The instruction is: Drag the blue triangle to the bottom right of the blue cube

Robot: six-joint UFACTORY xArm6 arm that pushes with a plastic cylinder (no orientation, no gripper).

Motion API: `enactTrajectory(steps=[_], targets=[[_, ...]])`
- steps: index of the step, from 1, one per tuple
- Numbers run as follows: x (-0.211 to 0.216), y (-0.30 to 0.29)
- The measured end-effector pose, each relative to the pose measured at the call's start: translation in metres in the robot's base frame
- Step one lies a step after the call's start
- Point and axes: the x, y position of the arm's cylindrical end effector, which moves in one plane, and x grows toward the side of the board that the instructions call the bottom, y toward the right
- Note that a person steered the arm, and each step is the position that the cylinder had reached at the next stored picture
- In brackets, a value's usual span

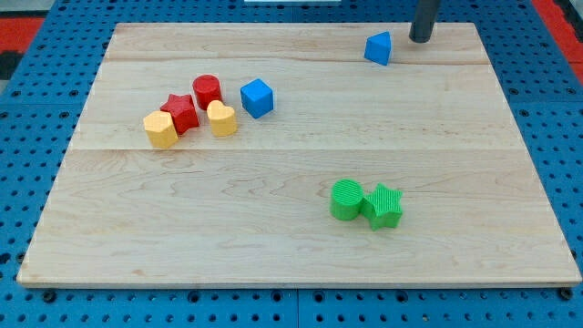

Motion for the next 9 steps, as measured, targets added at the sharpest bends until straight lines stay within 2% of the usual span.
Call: enactTrajectory(steps=[1,2,3,5,6,7,8,9], targets=[[-0.006,-0.047],[0.031,-0.107],[0.077,-0.115],[0.116,-0.101],[0.153,-0.118],[0.162,-0.102],[0.167,-0.045],[0.177,-0.03]])
